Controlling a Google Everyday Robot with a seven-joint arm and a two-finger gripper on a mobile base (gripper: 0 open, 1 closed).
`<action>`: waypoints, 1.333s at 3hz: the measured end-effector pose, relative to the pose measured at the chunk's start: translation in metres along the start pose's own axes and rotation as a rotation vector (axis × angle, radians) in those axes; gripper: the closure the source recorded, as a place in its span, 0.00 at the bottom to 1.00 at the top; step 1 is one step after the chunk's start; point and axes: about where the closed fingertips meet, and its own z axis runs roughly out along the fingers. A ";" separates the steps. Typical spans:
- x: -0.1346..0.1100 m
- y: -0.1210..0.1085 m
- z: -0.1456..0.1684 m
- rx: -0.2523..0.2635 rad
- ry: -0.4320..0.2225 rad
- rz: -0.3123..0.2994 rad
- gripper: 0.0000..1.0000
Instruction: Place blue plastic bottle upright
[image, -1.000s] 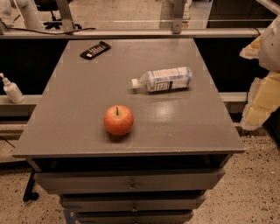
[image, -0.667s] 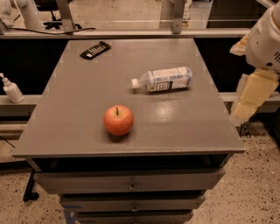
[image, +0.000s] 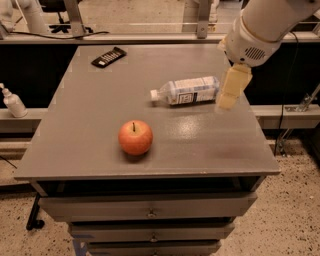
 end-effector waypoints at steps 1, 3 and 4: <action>-0.024 -0.033 0.039 -0.004 -0.036 -0.020 0.00; -0.051 -0.058 0.098 -0.031 -0.040 -0.077 0.00; -0.056 -0.058 0.121 -0.059 -0.020 -0.107 0.00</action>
Offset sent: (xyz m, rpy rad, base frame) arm 0.1127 0.0755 -0.0571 0.0418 -0.0144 0.1067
